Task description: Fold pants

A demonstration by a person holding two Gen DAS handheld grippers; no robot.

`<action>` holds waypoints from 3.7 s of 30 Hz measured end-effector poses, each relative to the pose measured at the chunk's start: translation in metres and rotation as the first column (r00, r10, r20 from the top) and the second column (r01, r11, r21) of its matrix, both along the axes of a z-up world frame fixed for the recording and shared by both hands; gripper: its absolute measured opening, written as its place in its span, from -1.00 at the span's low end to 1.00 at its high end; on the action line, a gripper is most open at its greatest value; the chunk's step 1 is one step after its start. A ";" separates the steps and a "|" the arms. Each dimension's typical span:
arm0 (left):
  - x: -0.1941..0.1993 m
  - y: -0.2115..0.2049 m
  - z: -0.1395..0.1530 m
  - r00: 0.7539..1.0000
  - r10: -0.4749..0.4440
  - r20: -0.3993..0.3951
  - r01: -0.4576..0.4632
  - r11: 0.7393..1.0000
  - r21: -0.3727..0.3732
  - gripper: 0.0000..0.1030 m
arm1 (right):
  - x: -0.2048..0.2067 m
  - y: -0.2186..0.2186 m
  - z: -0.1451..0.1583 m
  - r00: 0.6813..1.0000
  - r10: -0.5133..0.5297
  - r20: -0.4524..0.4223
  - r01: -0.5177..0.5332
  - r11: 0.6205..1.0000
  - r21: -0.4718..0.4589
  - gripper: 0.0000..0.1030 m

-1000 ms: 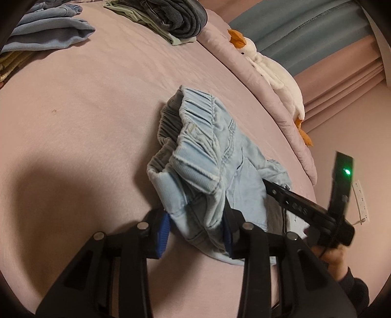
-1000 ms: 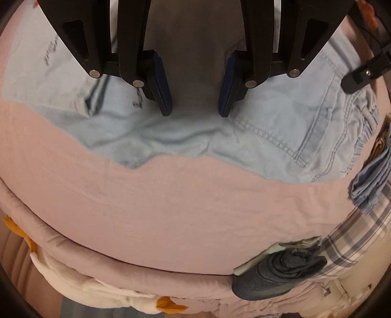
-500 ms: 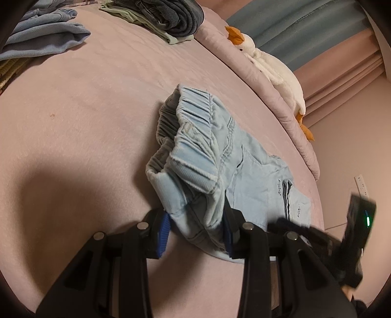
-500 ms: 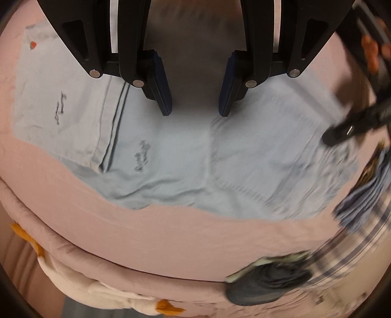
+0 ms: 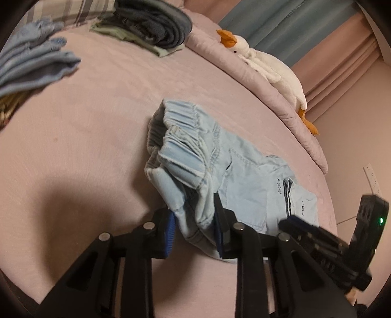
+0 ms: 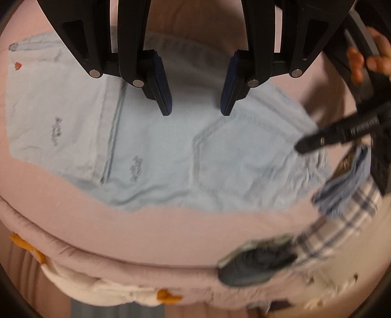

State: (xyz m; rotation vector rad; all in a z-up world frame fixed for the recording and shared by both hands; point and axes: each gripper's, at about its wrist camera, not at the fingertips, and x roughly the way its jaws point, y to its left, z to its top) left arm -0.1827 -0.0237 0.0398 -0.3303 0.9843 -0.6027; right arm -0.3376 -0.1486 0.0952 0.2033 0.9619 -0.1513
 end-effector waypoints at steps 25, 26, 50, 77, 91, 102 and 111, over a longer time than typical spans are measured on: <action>-0.046 -0.104 0.082 0.889 -0.278 0.363 0.206 0.952 0.225 -0.61 | -0.030 -0.107 -0.019 0.963 -0.264 0.061 0.218 0.889 0.402 -0.16; -0.049 -0.111 0.083 0.881 -0.296 0.368 0.221 0.947 0.234 -0.61 | -0.034 -0.109 -0.019 0.960 -0.275 0.062 0.225 0.879 0.420 -0.16; -0.090 -0.199 0.023 0.763 -0.607 0.220 0.490 0.767 0.415 -0.32 | -0.046 -0.140 -0.055 0.909 -0.382 0.166 -0.008 0.382 0.924 0.35; -0.051 -0.078 0.026 0.952 -0.293 0.095 0.275 0.947 0.165 -0.02 | 0.003 -0.115 -0.025 0.969 -0.228 0.097 0.121 0.778 0.617 -0.40; -0.055 -0.071 0.025 0.956 -0.284 0.073 0.269 0.948 0.167 0.11 | -0.053 -0.149 0.047 0.905 -0.284 0.318 0.093 0.858 0.504 -0.46; -0.065 -0.094 0.022 0.937 -0.344 0.063 0.327 0.925 0.193 0.11 | -0.125 -0.210 0.035 0.827 -0.490 0.274 0.296 0.795 0.529 -0.46; -0.066 -0.116 0.017 0.917 -0.397 0.046 0.376 0.896 0.234 0.12 | -0.154 -0.231 0.006 0.751 -0.614 0.242 0.384 0.705 0.596 -0.47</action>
